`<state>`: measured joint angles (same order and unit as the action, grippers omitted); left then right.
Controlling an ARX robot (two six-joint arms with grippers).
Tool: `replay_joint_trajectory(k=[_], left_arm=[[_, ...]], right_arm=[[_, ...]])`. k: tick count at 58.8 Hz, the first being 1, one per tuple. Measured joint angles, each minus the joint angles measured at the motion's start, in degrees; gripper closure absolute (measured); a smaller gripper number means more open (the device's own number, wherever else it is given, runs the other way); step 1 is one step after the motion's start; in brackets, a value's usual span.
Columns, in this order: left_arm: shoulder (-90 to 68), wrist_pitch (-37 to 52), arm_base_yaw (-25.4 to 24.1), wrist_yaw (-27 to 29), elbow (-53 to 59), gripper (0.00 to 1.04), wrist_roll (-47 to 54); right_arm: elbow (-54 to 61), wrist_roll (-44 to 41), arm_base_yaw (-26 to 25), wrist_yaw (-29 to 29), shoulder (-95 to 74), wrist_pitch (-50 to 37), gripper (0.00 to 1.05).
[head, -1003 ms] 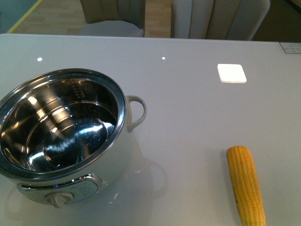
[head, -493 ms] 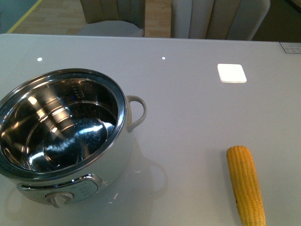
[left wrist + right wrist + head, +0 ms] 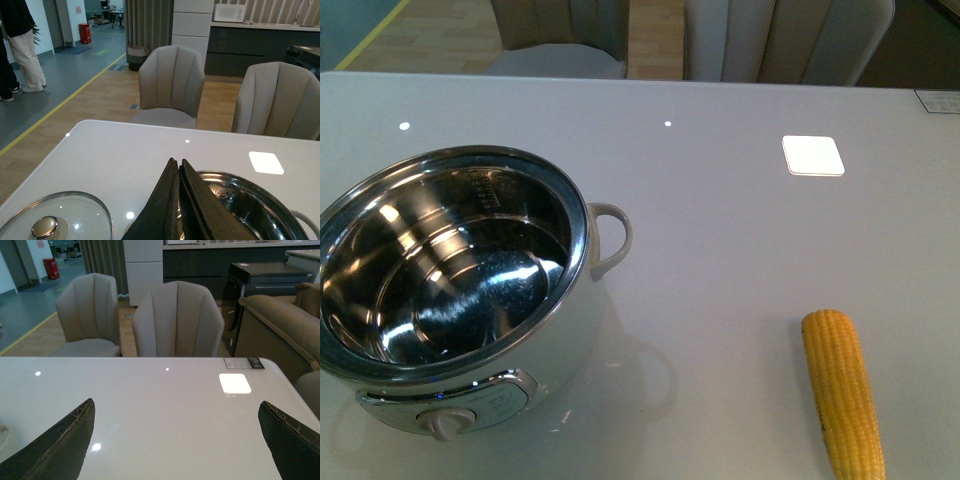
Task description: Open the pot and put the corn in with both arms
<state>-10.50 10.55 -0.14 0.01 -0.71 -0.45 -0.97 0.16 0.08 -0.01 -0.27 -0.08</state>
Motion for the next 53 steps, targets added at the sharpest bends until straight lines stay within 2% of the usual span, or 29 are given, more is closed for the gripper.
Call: replay_joint_trajectory(k=[3,9,25,33,53], left_arm=[[1.4,-1.4,0.0,0.0,0.0,1.01,0.0],[8.5,-9.9,0.0,0.0,0.0,1.01,0.0],[10.1,-10.5,0.0,0.0,0.0,1.01,0.0],[10.1,-10.5,0.0,0.0,0.0,0.7,0.0],[10.1,-10.5,0.0,0.0,0.0,0.12,0.0]], right_arm=[[0.0,0.0,0.0,0.0,0.0,0.0,0.09],[0.0,0.0,0.0,0.0,0.0,0.0,0.09],[0.0,0.0,0.0,0.0,0.0,0.0,0.09],[0.0,0.0,0.0,0.0,0.0,0.0,0.09],[0.0,0.0,0.0,0.0,0.0,0.0,0.09]])
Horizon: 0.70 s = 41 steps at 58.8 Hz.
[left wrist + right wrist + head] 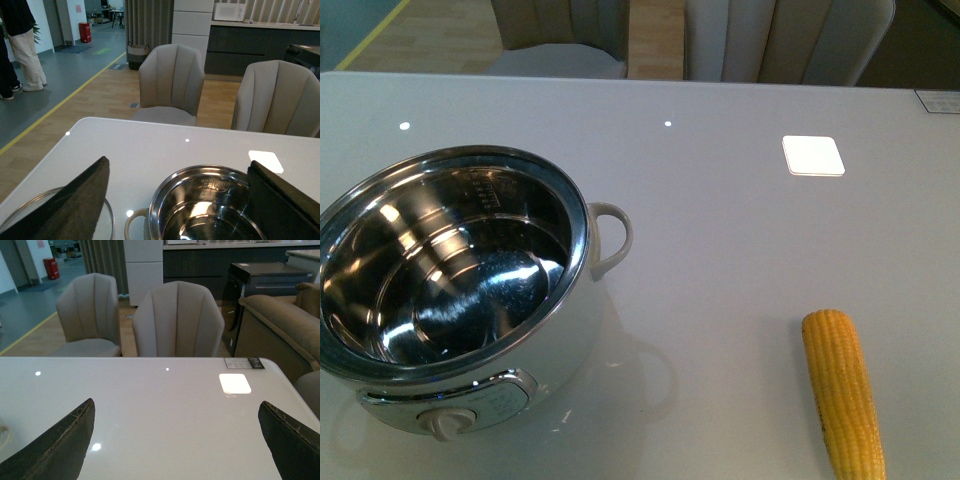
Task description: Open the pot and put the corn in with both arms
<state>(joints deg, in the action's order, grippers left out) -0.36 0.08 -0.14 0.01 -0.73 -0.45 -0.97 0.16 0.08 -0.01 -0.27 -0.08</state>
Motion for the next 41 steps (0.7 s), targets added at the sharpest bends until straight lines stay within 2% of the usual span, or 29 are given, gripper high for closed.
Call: replay_joint_trajectory(k=[3,22,27,31,36,41], left_arm=[[0.0,0.0,0.0,0.0,0.0,0.05,0.1],[0.0,0.0,0.0,0.0,0.0,0.07,0.1],[0.0,0.0,0.0,0.0,0.0,0.07,0.1],[0.0,0.0,0.0,0.0,0.0,0.07,0.2],[0.0,0.0,0.0,0.0,0.0,0.07,0.2],[0.0,0.0,0.0,0.0,0.0,0.07,0.2]], right_arm=[[0.0,0.0,0.0,0.0,0.0,0.0,0.09],[-0.3,0.7,0.0,0.1,-0.6,0.9,0.09],[-7.9,8.4,0.6,0.0,-11.6,19.1,0.09],[-10.1,13.3,1.3,0.5,-18.9,25.7,0.09],[-10.2,15.5,2.6,0.4,-23.3,24.6,0.09],[-10.3,16.6,5.0,1.6,-29.1,19.1,0.09]])
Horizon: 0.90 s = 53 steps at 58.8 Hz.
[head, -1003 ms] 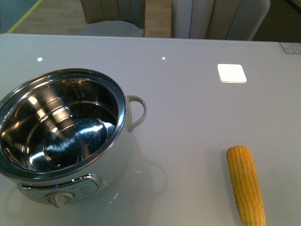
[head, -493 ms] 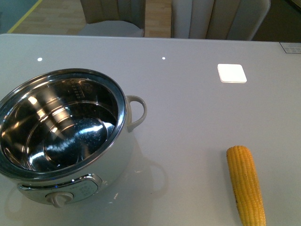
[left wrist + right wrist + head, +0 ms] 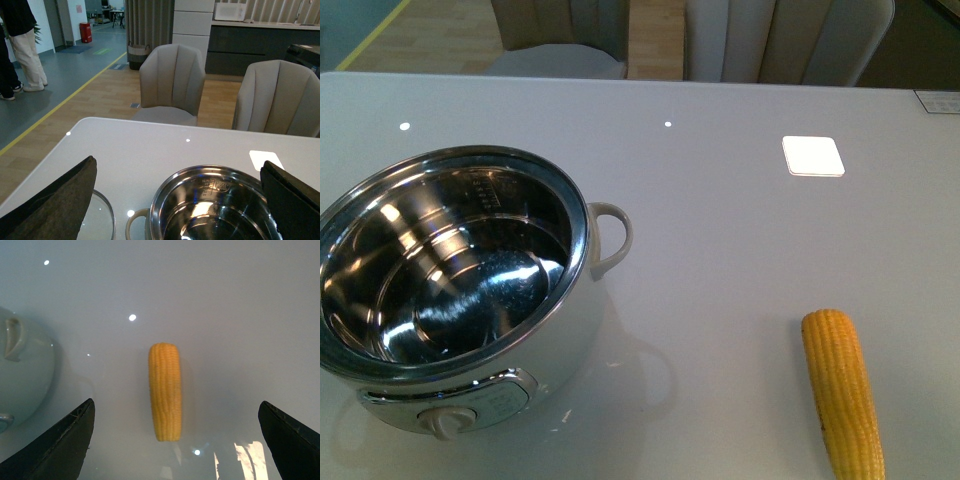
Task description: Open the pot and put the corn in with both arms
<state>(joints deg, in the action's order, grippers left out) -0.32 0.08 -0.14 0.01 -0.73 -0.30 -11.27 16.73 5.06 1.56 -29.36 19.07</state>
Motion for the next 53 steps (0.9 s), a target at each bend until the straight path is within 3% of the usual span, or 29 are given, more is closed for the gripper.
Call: replay_joint_trajectory(k=[23,33,53], left_arm=[[0.0,0.0,0.0,0.0,0.0,0.07,0.0],[0.0,0.0,0.0,0.0,0.0,0.07,0.0],[0.0,0.0,0.0,0.0,0.0,0.07,0.0]], right_arm=[[-1.9,-4.7,8.9,-5.4,-53.2,-43.7,0.09],[-8.2,-4.0,10.3,-7.2,-71.8,-49.7,0.09],[-17.2,-5.6,10.8,-11.3,-89.5,-51.2,0.09]])
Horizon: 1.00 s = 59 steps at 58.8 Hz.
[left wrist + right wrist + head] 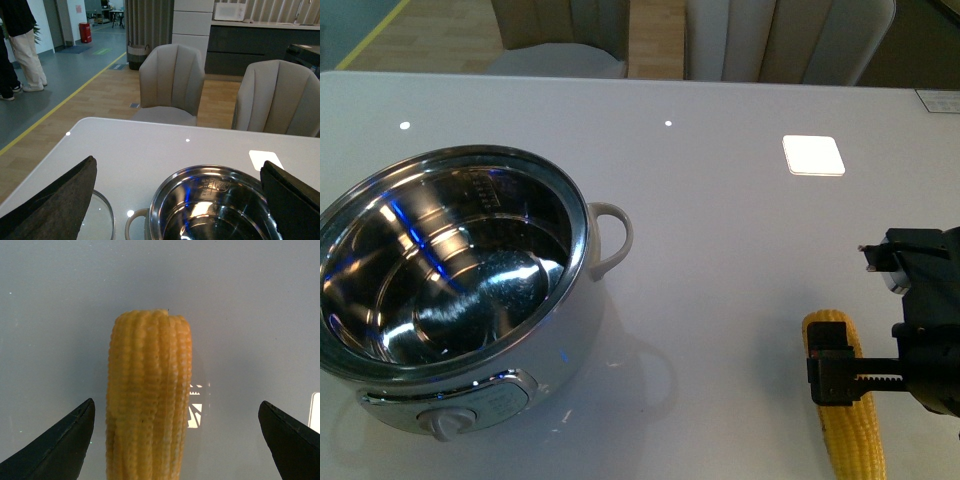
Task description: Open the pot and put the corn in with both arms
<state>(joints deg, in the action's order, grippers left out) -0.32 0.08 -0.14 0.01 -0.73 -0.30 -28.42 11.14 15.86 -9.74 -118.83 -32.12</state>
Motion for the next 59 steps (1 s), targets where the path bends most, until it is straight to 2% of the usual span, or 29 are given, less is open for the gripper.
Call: replay_joint_trajectory(k=[15,35,44,59], left_arm=[[0.0,0.0,0.0,0.0,0.0,0.07,0.0],[0.0,0.0,0.0,0.0,0.0,0.07,0.0],[0.0,0.0,0.0,0.0,0.0,0.07,0.0],[0.0,0.0,0.0,0.0,0.0,0.07,0.0]], right_arm=[[-2.7,0.0,1.4,-0.5,-4.8,0.3,0.1],[-2.0,2.4,3.0,1.9,-5.7,1.2,0.63],[-0.6,3.5,3.0,3.7,-3.7,2.5,0.74],[1.6,6.2,3.0,8.6,11.0,8.2,0.82]])
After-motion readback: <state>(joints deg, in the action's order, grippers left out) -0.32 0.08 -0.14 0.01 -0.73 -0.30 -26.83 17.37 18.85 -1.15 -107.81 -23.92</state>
